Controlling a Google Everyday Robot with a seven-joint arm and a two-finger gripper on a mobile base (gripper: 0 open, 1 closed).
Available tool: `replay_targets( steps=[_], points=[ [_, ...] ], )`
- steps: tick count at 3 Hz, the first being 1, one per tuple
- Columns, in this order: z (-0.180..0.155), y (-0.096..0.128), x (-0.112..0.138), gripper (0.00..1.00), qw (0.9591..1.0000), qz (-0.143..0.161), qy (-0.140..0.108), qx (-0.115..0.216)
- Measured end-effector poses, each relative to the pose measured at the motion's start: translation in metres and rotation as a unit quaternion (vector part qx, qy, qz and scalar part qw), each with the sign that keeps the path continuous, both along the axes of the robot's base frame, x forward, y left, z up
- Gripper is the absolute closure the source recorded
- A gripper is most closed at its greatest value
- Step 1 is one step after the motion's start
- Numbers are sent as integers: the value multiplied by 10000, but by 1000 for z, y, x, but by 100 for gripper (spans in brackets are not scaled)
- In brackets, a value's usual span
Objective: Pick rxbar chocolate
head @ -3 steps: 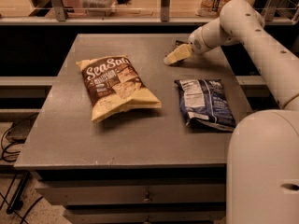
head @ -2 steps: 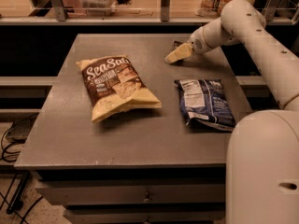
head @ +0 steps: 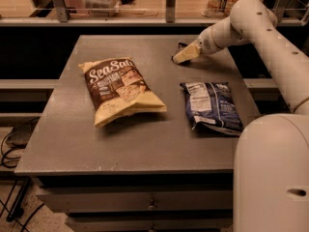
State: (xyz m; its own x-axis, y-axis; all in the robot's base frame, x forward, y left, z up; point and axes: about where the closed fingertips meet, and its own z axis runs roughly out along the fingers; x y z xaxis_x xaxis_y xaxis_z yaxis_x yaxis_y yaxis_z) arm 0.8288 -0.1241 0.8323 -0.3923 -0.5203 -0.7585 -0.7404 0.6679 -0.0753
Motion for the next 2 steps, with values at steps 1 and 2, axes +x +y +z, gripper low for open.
replay_targets(
  steps=[1,2],
  points=[
    [4,0,0,100,10000,0,-1,0],
    [4,0,0,100,10000,0,-1,0]
  ],
)
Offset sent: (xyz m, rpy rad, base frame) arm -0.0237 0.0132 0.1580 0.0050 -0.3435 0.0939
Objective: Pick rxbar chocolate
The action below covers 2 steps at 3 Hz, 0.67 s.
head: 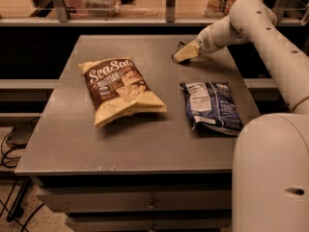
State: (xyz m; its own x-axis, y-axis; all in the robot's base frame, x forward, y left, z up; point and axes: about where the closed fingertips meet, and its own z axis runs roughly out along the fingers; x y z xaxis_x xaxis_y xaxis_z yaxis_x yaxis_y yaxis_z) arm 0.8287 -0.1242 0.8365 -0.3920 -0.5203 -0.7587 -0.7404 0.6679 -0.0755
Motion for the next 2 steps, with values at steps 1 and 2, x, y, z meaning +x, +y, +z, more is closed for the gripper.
replay_targets(
  steps=[1,2],
  points=[
    [0,0,0,100,10000,1,-2,0],
    [83,0,-10,100,9961,210,-850,-67]
  ],
)
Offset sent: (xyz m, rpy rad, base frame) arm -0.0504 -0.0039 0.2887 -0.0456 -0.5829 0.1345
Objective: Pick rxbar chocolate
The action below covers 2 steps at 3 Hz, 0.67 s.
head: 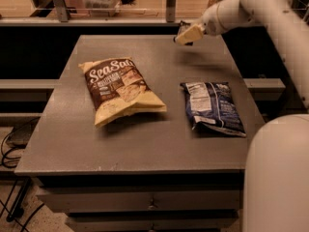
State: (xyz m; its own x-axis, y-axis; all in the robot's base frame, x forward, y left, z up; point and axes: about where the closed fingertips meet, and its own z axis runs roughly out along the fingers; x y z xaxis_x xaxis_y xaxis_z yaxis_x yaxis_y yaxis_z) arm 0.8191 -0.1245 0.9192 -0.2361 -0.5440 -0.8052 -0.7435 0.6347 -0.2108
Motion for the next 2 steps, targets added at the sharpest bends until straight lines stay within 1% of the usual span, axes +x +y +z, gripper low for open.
replay_targets(
  steps=[1,2],
  points=[
    [103,3,-22,100,9940,336,-1042,-23],
    [102,5,-21,100,9937,365,-1061,-59]
  ],
)
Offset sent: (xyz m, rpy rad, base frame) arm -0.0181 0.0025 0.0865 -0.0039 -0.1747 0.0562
